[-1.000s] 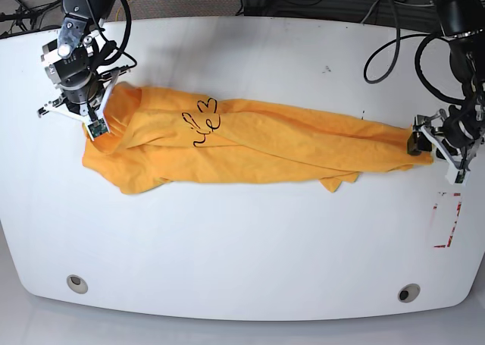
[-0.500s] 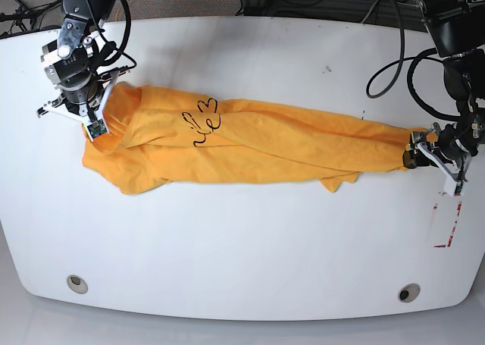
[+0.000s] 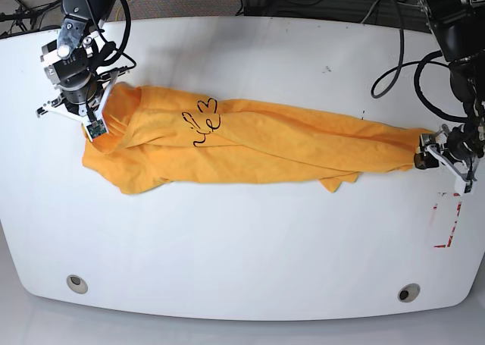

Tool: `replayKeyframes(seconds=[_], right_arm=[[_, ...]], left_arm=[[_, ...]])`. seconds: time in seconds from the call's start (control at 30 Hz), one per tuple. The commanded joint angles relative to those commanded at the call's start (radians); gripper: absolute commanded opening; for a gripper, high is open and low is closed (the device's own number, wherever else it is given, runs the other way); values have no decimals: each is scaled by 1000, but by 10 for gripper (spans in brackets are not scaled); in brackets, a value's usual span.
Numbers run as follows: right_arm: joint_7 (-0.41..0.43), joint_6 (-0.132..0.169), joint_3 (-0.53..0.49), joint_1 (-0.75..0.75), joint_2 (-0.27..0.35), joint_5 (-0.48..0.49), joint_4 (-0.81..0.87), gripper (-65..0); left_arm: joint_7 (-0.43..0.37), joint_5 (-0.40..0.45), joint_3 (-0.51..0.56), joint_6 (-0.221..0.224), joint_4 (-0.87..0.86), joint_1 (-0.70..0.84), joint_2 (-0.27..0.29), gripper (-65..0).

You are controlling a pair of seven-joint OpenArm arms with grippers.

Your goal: Fold the T-shirt properly

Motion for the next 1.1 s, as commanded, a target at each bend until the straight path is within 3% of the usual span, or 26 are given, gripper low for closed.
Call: replayKeyframes(seconds=[0.37, 0.77, 1.1], right_arm=[[1, 0, -1, -6, -3, -2, 12, -646], [3, 0, 2, -12, -8, -3, 5, -647], [2, 0, 1, -12, 0, -3, 5, -649]], left_arm=[[-85, 66, 92, -9, -128, -29, 15, -239], [-76, 104, 82, -17, -73, 68, 42, -243], [-80, 81, 100, -13, -127, 21, 38, -234]])
